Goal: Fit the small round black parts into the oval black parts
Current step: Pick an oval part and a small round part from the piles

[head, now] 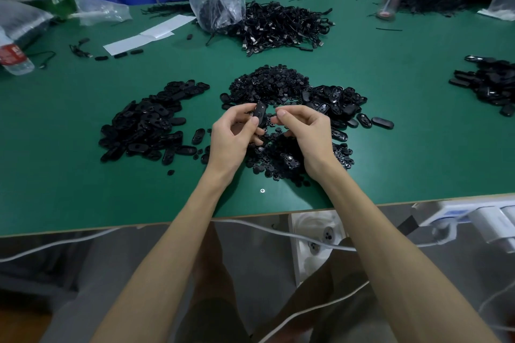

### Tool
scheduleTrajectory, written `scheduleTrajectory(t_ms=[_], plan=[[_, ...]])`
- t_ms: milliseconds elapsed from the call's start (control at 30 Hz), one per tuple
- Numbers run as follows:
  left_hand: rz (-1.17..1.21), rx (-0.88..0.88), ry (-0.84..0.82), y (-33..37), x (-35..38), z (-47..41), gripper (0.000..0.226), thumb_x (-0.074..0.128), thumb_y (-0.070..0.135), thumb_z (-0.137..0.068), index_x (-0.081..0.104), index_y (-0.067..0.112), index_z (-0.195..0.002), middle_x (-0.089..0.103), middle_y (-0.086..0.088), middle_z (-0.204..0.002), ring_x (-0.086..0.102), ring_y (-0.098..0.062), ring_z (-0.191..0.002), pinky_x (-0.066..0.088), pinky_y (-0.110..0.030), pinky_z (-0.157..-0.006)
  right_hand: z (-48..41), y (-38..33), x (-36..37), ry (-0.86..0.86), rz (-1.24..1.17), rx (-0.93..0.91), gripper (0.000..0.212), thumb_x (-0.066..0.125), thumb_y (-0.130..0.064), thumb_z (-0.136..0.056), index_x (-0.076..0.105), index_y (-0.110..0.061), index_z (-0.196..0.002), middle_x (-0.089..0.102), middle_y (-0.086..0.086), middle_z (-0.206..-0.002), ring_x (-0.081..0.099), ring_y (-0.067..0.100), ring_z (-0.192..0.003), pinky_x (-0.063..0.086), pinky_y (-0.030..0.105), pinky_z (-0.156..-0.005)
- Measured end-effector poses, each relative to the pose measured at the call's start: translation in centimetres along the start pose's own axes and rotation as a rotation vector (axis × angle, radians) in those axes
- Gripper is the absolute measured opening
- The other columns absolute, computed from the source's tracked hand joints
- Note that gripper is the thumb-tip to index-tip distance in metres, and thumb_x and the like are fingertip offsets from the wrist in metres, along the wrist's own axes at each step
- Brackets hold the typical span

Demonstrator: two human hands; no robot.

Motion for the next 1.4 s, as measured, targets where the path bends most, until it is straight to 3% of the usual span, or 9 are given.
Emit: scheduleTrajectory(t_ms=[200, 500, 633, 733, 900, 1067, 1233, 1400], plan=[[-0.062, 0.007, 0.000, 0.1, 0.1, 0.0, 0.029, 0.063, 0.001, -0.100, 0.068, 0.008, -0.127, 0.070, -0.007, -0.091, 0.070, -0.012, -0.074, 0.060, -0.029, -0.068, -0.1, -0.1, 0.1, -0.018, -0.012, 0.003, 0.005, 0.077, -0.014, -0.091, 0.076, -0.015, -0.096, 0.081, 0.004, -0.091, 0.075, 0.012, -0.092, 0.052, 0.016, -0.070], [-0.084, -0.008, 0.021, 0.0, -0.1, 0.1, 0.003, 0.068, 0.010, -0.100, 0.070, 0.012, -0.101, 0.072, 0.002, -0.078, 0.070, -0.010, -0.068, 0.057, -0.025, -0.061, -0.1, 0.3, 0.1, -0.008, 0.024, 0.014, 0.008, 0.075, -0.024, -0.094, 0.075, -0.016, -0.094, 0.078, 0.000, -0.077, 0.072, 0.006, -0.077, 0.049, 0.015, -0.061], [-0.082, 0.000, 0.035, 0.2, -0.2, 0.2, 0.007, 0.069, 0.015, -0.100, 0.069, 0.008, -0.100, 0.071, -0.001, -0.076, 0.069, -0.011, -0.066, 0.056, -0.026, -0.060, 0.0, 0.1, 0.4, -0.051, -0.004, 0.019, 0.006, 0.076, -0.020, -0.093, 0.075, -0.014, -0.096, 0.079, 0.002, -0.083, 0.074, 0.009, -0.083, 0.050, 0.017, -0.064], [-0.063, -0.015, 0.042, 0.1, -0.2, 0.2, 0.006, 0.068, 0.012, -0.100, 0.066, 0.010, -0.106, 0.071, -0.001, -0.083, 0.069, -0.011, -0.069, 0.058, -0.027, -0.062, 0.0, 0.1, 0.6, -0.090, -0.017, 0.034, 0.006, 0.077, -0.015, -0.091, 0.075, -0.016, -0.097, 0.080, 0.004, -0.091, 0.075, 0.012, -0.091, 0.052, 0.020, -0.069], [-0.082, 0.033, 0.037, 0.5, -0.3, 0.1, 0.031, 0.060, 0.009, -0.104, 0.063, 0.022, -0.132, 0.063, 0.001, -0.086, 0.070, -0.015, -0.076, 0.062, -0.033, -0.066, 0.0, 0.1, 0.9, -0.130, -0.031, 0.015, 0.018, 0.078, -0.009, -0.089, 0.075, -0.013, -0.106, 0.080, 0.005, -0.096, 0.075, 0.016, -0.093, 0.052, 0.021, -0.070], [-0.065, 0.047, 0.050, 0.6, -0.4, 0.1, 0.021, 0.061, 0.009, -0.103, 0.067, 0.012, -0.123, 0.068, -0.007, -0.094, 0.077, -0.023, -0.080, 0.062, -0.035, -0.065, -0.1, 0.2, 1.0, -0.148, -0.031, 0.006, 0.014, 0.080, -0.006, -0.087, 0.077, -0.008, -0.100, 0.080, 0.007, -0.092, 0.074, 0.015, -0.084, 0.053, 0.020, -0.072], [-0.003, -0.009, 0.123, -0.2, -1.0, 0.1, 0.015, 0.067, 0.008, -0.100, 0.062, 0.005, -0.114, 0.073, -0.016, -0.099, 0.079, -0.028, -0.083, 0.064, -0.040, -0.075, -0.2, 0.3, 0.7, -0.116, 0.018, -0.020, 0.009, 0.081, -0.010, -0.087, 0.078, -0.009, -0.096, 0.074, -0.006, -0.078, 0.064, 0.005, -0.073, 0.050, 0.018, -0.068], [-0.002, -0.024, 0.152, -0.7, -1.2, 0.0, 0.008, 0.068, 0.008, -0.100, 0.067, 0.006, -0.107, 0.077, -0.015, -0.098, 0.079, -0.027, -0.083, 0.065, -0.039, -0.076, -0.2, 0.5, 0.7, -0.109, 0.042, -0.004, 0.012, 0.081, -0.012, -0.088, 0.079, -0.010, -0.099, 0.076, -0.003, -0.082, 0.067, 0.008, -0.077, 0.052, 0.021, -0.070]])
Point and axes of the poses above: each hand's wrist, its own z-axis away from the middle knuckle, its own x-axis out of the palm, y = z × x, the point moved 8 cm from there along -z, towards the middle knuckle
